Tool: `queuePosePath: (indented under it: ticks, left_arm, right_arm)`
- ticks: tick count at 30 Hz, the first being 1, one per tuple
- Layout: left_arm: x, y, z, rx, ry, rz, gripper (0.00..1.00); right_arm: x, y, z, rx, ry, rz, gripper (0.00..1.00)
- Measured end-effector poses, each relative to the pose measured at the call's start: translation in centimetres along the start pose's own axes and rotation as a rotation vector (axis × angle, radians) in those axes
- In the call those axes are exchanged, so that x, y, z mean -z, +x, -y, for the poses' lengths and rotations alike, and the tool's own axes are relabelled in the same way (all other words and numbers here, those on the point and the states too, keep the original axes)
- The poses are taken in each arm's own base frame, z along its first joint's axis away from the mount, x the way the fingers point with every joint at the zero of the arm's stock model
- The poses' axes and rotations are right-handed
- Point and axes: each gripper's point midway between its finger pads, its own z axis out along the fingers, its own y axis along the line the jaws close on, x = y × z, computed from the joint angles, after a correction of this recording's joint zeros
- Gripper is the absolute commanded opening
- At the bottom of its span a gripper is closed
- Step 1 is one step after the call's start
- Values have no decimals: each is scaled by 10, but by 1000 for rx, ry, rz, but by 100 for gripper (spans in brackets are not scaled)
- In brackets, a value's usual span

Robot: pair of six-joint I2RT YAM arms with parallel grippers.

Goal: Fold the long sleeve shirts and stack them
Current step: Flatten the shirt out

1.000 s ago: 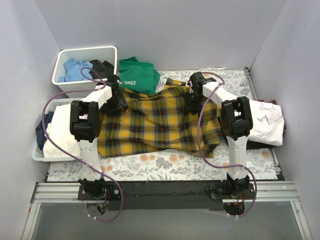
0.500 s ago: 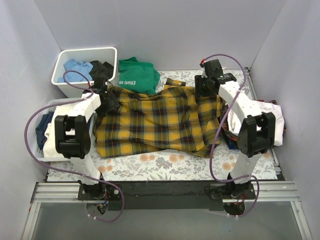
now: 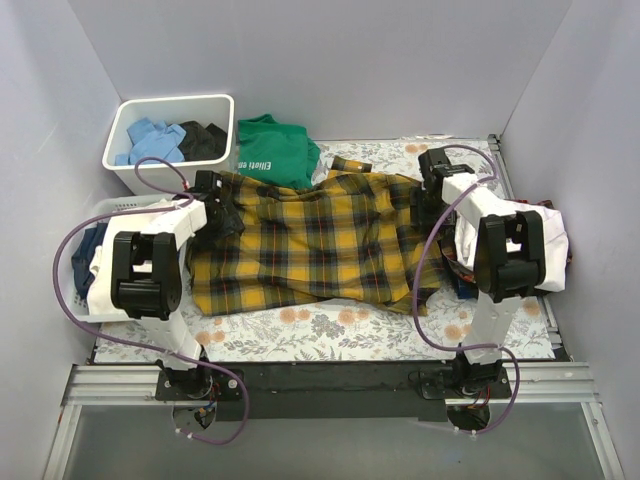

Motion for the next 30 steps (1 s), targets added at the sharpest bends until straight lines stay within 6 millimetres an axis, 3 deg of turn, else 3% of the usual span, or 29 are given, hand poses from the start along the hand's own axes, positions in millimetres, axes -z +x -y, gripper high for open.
queuePosePath:
  ticks: [2, 5, 6, 7, 9, 16, 19, 26, 27, 30]
  left_arm:
    - [-3, -1, 1, -5, -6, 6, 70]
    - [-9, -1, 4, -17, -14, 15, 63]
    - [-11, 1, 5, -19, -14, 8, 61]
    - [-15, 6, 6, -24, -13, -7, 59]
    - [-19, 8, 7, -31, -14, -12, 58]
    - [-20, 7, 7, -30, -19, -6, 61]
    - [-20, 7, 6, -31, -21, 1, 63]
    - [-19, 7, 7, -34, -24, 17, 66]
    - [-19, 7, 7, -37, -25, 18, 66]
    - [-19, 6, 7, -44, -25, 18, 68]
  right_arm:
    - [-7, 1, -2, 4, 2, -24, 60]
    - [-21, 11, -3, 14, 8, -72, 40]
    - [-23, 13, -3, 16, 8, -81, 31]
    - [-24, 15, -3, 16, 8, -88, 13]
    - [-24, 18, -3, 20, 9, -98, 1]
    - [-21, 17, -3, 8, 12, -100, 1]
    - [-12, 3, -3, 2, 11, -66, 1]
    - [46, -82, -3, -58, -13, 193, 1]
    - [63, -108, -3, -80, -26, 273, 1]
    - [79, -134, 6, -119, -30, 348, 1]
